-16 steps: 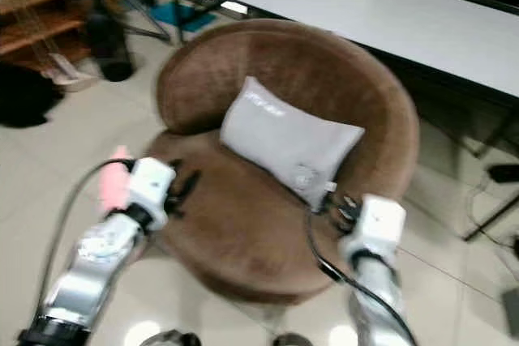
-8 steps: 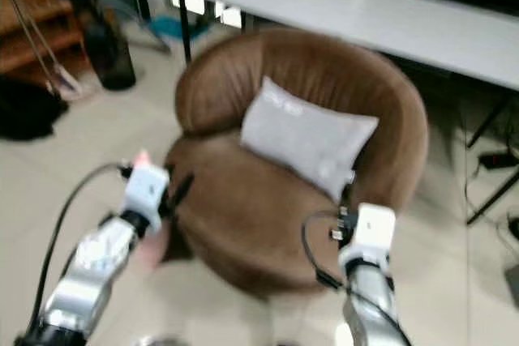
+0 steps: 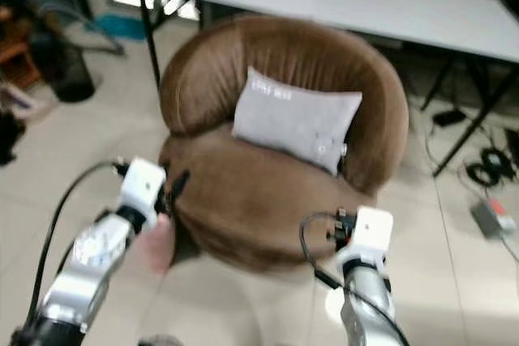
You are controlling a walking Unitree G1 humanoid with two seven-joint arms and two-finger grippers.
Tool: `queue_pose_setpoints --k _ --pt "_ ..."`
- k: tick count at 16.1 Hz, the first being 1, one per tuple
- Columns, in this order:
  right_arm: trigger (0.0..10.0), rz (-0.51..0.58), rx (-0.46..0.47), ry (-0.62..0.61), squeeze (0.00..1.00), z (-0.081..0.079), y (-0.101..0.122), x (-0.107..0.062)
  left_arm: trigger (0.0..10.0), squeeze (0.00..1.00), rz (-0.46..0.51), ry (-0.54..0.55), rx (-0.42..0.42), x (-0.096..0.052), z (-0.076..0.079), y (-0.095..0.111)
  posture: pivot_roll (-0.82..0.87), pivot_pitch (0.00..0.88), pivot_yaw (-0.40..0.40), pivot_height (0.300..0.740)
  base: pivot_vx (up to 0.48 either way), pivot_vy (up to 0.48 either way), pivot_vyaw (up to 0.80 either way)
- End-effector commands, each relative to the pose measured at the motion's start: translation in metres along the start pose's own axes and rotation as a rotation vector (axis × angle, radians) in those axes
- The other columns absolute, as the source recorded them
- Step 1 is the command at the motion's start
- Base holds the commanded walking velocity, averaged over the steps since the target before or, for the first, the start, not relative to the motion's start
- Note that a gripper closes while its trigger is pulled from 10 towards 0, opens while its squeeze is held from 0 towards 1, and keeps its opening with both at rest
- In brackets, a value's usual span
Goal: Move the pillow to the sofa from floor
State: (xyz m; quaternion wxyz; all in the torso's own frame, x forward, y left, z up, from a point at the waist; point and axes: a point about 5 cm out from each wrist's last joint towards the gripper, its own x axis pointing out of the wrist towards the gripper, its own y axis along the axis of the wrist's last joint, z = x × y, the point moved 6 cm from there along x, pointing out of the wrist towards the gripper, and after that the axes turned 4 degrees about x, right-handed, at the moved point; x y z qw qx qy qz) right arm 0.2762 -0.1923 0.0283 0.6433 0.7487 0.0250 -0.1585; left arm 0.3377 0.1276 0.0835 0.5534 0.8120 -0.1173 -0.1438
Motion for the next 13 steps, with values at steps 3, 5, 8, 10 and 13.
queue_pose_setpoints --k 3,5,8,10,13 --pt "10.0 0.004 0.010 0.007 0.00 -0.0037 0.0021 0.0004 10.0 0.00 -0.009 0.006 0.011 -0.0010 -0.0051 -0.0025 0.05 0.069 -0.062 0.740 0.000 0.480 -0.80" --pt "10.0 0.007 0.010 0.009 0.00 -0.0040 0.0025 0.0006 10.0 0.00 -0.009 0.004 0.014 -0.0009 -0.0051 -0.0023 0.05 0.069 -0.062 0.740 0.000 0.480 -0.80" --pt "10.0 0.015 -0.006 0.004 0.00 -0.0047 0.0018 0.0000 10.0 0.00 -0.009 0.001 0.019 -0.0011 -0.0062 -0.0026 0.06 0.068 -0.060 0.740 0.000 0.480 0.00" --pt "10.0 0.015 -0.004 0.001 0.00 -0.0045 0.0016 0.0001 10.0 0.00 -0.007 -0.001 0.021 -0.0005 -0.0066 -0.0023 0.06 0.067 -0.055 0.740 0.000 0.480 0.00" --pt "10.0 0.014 -0.007 -0.006 0.00 -0.0034 0.0010 0.0008 10.0 0.00 -0.005 -0.005 0.025 0.0009 -0.0065 -0.0016 0.06 0.065 -0.054 0.740 0.000 0.480 0.00"
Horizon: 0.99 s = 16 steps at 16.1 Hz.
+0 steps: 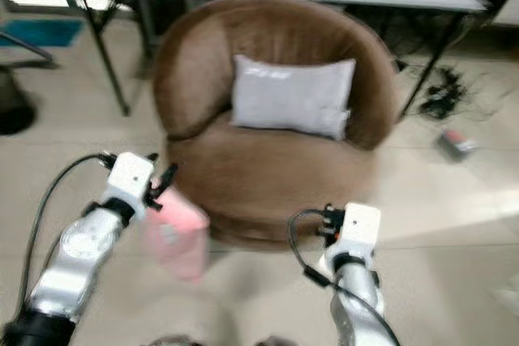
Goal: Move the pillow to the sofa from floor
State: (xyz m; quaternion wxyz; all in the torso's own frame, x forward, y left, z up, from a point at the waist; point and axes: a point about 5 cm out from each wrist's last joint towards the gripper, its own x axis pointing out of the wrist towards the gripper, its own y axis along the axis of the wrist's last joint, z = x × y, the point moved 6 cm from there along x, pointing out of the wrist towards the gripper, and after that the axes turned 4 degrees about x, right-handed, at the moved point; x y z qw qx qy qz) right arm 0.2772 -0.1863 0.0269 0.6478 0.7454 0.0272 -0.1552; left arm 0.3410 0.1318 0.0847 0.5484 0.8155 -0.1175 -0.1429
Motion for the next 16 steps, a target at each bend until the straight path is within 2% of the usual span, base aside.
queue_pose_setpoints --k 1,16 --pt "10.0 0.005 0.015 -0.015 0.00 0.003 0.002 0.001 10.0 0.00 -0.003 -0.007 0.014 0.000 -0.001 -0.001 0.06 0.065 -0.054 0.740 0.000 0.480 0.00" --pt "10.0 -0.017 0.076 -0.081 0.00 0.010 -0.010 -0.006 10.0 0.00 0.029 -0.065 0.041 0.012 0.003 0.007 0.05 0.049 0.001 0.740 0.000 0.480 -0.80"
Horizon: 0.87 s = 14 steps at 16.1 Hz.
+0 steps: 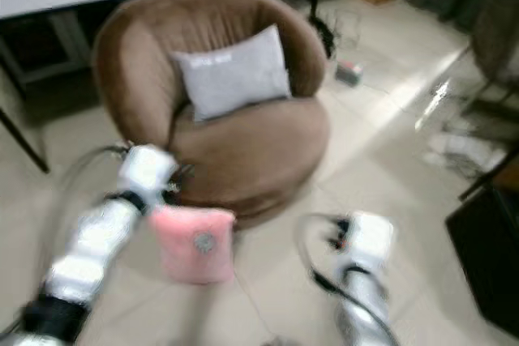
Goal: Move the pillow to the sofa from floor
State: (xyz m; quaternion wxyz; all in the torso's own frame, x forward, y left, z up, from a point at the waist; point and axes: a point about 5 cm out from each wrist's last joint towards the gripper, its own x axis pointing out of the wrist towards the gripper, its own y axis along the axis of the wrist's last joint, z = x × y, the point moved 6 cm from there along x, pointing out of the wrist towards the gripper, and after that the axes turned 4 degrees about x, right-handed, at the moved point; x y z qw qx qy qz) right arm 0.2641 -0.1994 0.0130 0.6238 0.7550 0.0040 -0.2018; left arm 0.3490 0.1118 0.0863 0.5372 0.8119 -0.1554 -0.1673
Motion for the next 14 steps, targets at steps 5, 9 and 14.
queue_pose_setpoints --k 5,9,14 --pt "10.0 -0.008 -0.011 0.013 0.00 -0.001 -0.007 -0.005 10.0 0.00 -0.019 0.025 0.009 -0.001 -0.011 -0.006 0.05 0.049 -0.003 0.740 0.000 0.480 -0.80" --pt "10.0 -0.016 -0.090 0.049 0.00 0.006 -0.008 -0.005 10.0 0.00 -0.032 0.032 -0.011 -0.006 -0.006 -0.013 0.04 0.051 -0.028 0.740 0.000 0.480 -0.80" --pt "10.0 -0.008 -0.128 0.070 0.00 0.008 -0.005 -0.003 10.0 0.00 -0.054 0.053 -0.020 -0.011 -0.005 -0.021 0.04 0.052 -0.044 0.740 0.000 0.480 -0.80"
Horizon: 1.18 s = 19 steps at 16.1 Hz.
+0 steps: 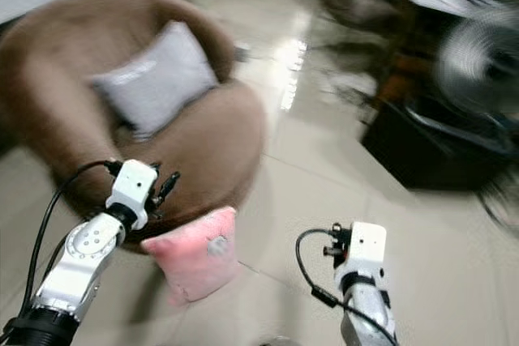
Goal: Move the pillow to the sofa from floor
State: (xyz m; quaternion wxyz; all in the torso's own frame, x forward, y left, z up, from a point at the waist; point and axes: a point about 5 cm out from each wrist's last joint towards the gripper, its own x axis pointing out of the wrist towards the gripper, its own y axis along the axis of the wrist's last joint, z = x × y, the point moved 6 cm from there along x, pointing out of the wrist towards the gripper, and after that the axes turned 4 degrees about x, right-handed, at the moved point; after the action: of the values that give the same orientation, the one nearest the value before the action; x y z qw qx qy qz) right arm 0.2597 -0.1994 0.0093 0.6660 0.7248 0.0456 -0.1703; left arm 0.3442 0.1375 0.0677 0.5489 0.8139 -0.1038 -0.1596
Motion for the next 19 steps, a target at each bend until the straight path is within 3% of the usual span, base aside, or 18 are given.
queue_pose_setpoints --k 1,14,16,17,19 --pt "10.0 -0.003 -0.003 -0.020 0.00 0.005 -0.002 -0.001 10.0 0.00 0.020 -0.020 0.012 0.001 0.008 0.005 0.04 0.050 -0.042 0.740 0.000 0.480 -0.80" --pt "10.0 -0.002 0.042 -0.067 0.00 0.004 -0.007 -0.008 10.0 0.00 0.048 -0.060 0.028 0.011 0.012 0.013 0.03 0.043 -0.001 0.740 0.000 0.480 -0.80" --pt "10.0 0.000 0.036 -0.065 0.00 0.004 -0.006 -0.008 10.0 0.00 0.110 0.014 0.049 0.008 0.002 0.023 0.03 0.042 -0.014 0.740 0.000 -0.240 -0.80" --pt "10.0 0.005 0.020 -0.055 0.00 0.004 -0.005 -0.007 10.0 0.00 0.101 0.061 0.013 0.004 -0.003 0.019 0.03 0.041 -0.022 0.740 0.000 -0.480 -0.80" --pt "10.0 0.028 -0.003 -0.035 0.00 0.001 0.000 -0.006 10.0 0.00 0.071 0.061 -0.040 -0.005 0.002 0.006 0.03 0.039 -0.041 0.740 0.000 -0.480 -0.39"
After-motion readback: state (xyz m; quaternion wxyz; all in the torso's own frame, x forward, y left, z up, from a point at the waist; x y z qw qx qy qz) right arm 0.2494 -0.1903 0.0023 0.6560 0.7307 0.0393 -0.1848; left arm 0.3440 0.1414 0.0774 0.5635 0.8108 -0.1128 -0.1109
